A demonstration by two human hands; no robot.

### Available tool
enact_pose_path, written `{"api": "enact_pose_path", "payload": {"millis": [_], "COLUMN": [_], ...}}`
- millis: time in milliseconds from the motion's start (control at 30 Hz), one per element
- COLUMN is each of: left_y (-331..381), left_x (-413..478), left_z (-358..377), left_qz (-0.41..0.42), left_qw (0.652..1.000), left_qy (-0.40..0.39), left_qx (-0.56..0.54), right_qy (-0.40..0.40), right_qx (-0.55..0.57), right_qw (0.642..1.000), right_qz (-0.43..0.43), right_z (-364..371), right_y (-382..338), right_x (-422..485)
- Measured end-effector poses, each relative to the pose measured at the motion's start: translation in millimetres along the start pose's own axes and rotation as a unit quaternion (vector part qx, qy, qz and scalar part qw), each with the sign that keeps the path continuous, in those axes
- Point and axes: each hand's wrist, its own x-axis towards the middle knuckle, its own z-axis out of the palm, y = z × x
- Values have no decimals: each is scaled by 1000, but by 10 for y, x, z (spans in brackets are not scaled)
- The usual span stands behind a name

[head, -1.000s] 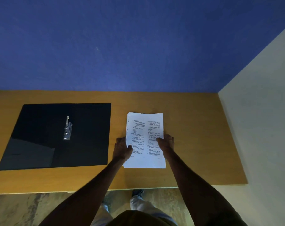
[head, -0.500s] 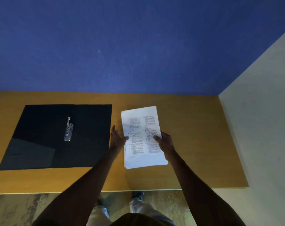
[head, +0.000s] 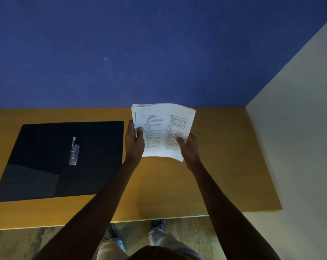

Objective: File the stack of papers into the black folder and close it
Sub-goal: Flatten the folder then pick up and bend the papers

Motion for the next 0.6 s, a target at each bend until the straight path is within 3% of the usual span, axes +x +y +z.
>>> {"api": "enact_pose_path", "payload": {"millis": [167, 433, 600], "left_y": [7, -383, -422], "left_x": [-142, -467, -412], "left_z": [-9, -69, -92], "left_qz": [89, -10, -24], "left_qw": [996, 995, 993], "left_qy": [29, 1, -11], "left_qx": [-4, 103, 116], "right_qy": [5, 0, -12], "right_qx": [26, -38, -65], "right_qw": [999, 998, 997], "right_qz": [-18, 55, 38], "right_z": [-24, 36, 24], "right_y": [-5, 325, 277], "right_x": [8, -114, -91]}}
